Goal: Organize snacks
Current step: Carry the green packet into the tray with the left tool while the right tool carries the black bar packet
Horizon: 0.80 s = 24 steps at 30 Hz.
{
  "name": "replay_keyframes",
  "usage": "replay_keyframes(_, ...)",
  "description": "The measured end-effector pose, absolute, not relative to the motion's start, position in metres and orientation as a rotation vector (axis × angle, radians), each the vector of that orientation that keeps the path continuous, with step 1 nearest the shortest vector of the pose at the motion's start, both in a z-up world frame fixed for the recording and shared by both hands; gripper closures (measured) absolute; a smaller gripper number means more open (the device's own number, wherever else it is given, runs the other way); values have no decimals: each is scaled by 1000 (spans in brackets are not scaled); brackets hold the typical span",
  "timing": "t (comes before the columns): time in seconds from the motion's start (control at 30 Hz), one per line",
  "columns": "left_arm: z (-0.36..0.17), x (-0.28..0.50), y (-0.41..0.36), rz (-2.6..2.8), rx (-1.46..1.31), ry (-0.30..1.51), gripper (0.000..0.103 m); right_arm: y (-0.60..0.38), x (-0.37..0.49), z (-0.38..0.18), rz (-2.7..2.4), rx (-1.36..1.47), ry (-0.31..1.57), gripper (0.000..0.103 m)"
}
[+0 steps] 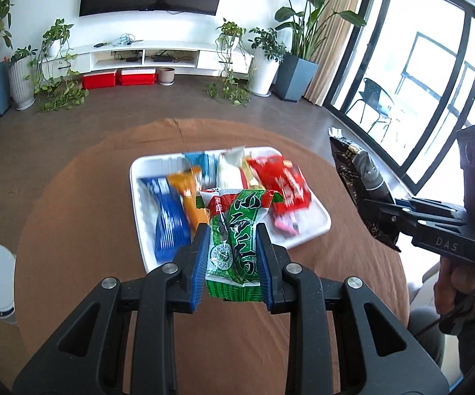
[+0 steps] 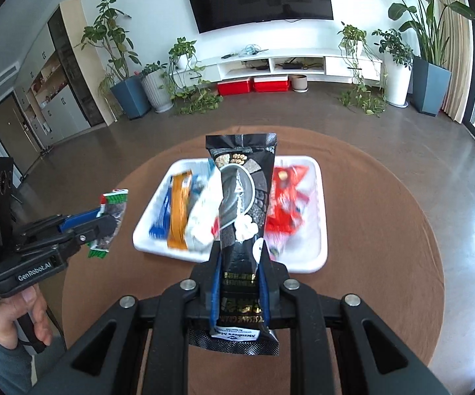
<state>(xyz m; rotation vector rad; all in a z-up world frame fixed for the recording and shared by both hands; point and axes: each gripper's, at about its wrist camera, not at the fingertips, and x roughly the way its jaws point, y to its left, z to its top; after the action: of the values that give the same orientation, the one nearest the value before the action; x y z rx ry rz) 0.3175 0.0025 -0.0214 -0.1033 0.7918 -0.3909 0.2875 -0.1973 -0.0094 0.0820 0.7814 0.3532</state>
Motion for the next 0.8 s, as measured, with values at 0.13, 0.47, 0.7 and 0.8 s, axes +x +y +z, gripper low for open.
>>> replay_keyframes(0.13,-18,357,-4,-389,-116,798,78,-190,331,-12,369,122,820,83)
replay_keyframes(0.47,-49,424,-41,-367,-43,844,78,-173,393,-50,342,128,913,83)
replay_keyframes(0.7,-73,448,-43,-332,-36,870,78,-169,407,-68,327,127,929,82)
replay_keyframes(0.8,-84,454,-41,-322,-43,879,76,-168,411,-72,320,117,935,82)
